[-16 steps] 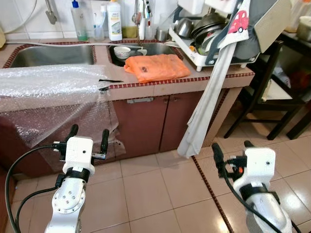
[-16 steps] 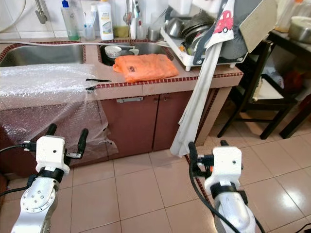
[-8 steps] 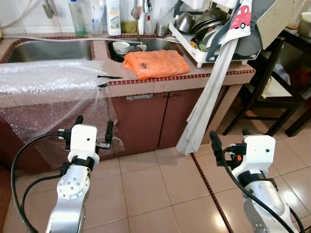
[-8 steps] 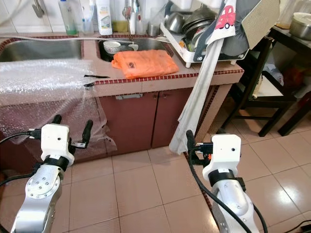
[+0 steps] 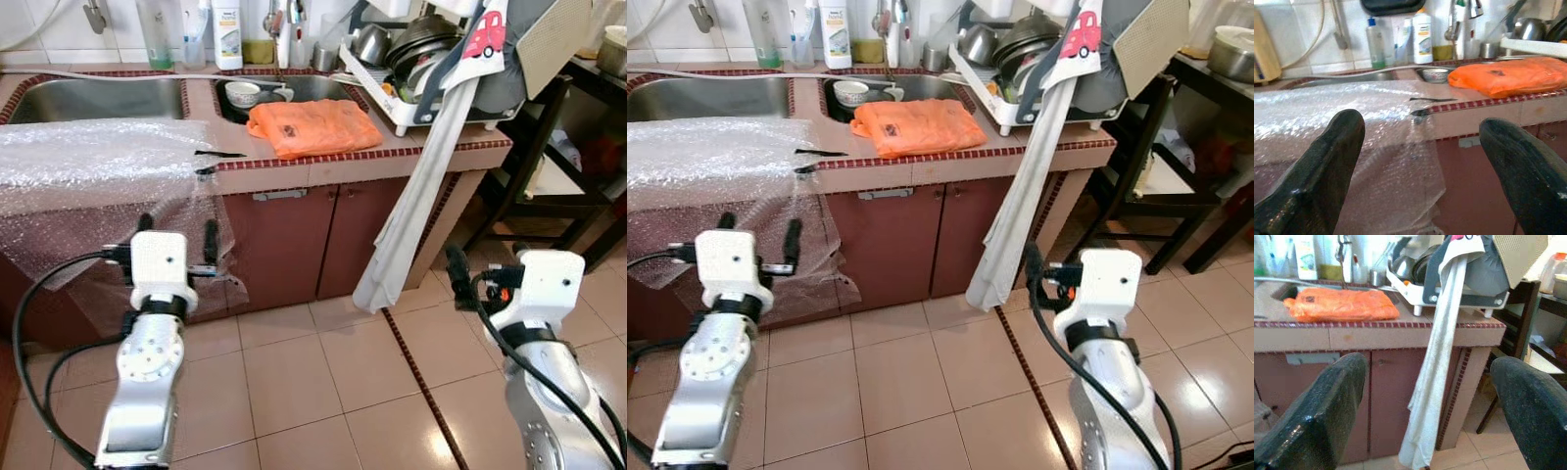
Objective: Kitchen organization
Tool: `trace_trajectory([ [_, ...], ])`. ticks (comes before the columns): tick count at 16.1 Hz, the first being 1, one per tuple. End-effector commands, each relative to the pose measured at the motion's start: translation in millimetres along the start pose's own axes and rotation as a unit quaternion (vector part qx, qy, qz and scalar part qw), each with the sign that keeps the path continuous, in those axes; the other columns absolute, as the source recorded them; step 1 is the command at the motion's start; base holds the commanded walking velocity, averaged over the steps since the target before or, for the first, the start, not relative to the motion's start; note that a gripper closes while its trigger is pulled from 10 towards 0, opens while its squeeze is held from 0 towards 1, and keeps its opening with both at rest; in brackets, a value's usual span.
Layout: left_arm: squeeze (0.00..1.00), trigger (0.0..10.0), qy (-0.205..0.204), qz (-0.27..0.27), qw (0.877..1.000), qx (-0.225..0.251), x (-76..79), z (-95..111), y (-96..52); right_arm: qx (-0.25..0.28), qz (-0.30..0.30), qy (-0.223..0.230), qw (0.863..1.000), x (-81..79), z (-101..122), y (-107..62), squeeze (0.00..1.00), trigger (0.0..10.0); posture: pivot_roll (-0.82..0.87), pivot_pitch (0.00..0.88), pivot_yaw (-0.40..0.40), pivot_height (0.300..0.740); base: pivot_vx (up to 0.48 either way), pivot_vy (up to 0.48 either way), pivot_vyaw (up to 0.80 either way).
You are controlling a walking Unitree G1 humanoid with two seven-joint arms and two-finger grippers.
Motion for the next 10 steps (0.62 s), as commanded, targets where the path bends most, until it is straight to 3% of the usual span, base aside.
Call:
trace_trajectory([
  [1,0.00,10.0,-0.004,-0.007,1.000,-0.002,1.6,-2,-2.1,-0.011,-0.009,0.008,1.000,1.3,-7,-2.7,0.00,10.0,-0.02,0.007,-0.087,0.740,0.000,0.000,0.00],
  [4,0.00,10.0,-0.010,-0.023,1.000,-0.015,4.5,-8,-4.4,-0.013,-0.007,0.011,1.000,-4.2,-9,-4.3,0.00,10.0,-0.01,0.001,-0.081,0.740,0.000,0.000,0.00],
  [5,0.00,10.0,0.011,-0.033,0.999,-0.017,8.7,-8,-3.8,-0.016,-0.009,0.014,1.000,-0.7,-11,-3.1,0.00,10.0,0.01,0.013,-0.083,0.740,0.000,0.000,0.00],
  [7,0.00,10.0,0.016,-0.041,0.999,-0.015,7.3,-6,-5.6,-0.023,-0.008,0.015,1.000,3.8,-12,-2.9,0.00,10.0,0.03,0.048,-0.087,0.740,0.000,0.000,0.00],
  [10,0.00,10.0,0.023,-0.049,0.998,-0.035,-0.5,-16,-18.9,-0.041,-0.020,0.016,0.999,13.9,-21,-9.3,0.00,10.0,0.05,0.076,-0.088,0.740,0.000,0.000,0.00],
])
Point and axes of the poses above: a point about 5 cm out from each wrist's last joint towards the gripper, its own y axis pointing out of the wrist towards the gripper, its own z axis along the axis of the wrist's last joint, x = y × z, the point moved 6 cm from there along y, pointing out of the wrist towards the gripper, and after that the axes turned 6 degrees about y, right-handed, at the moved point
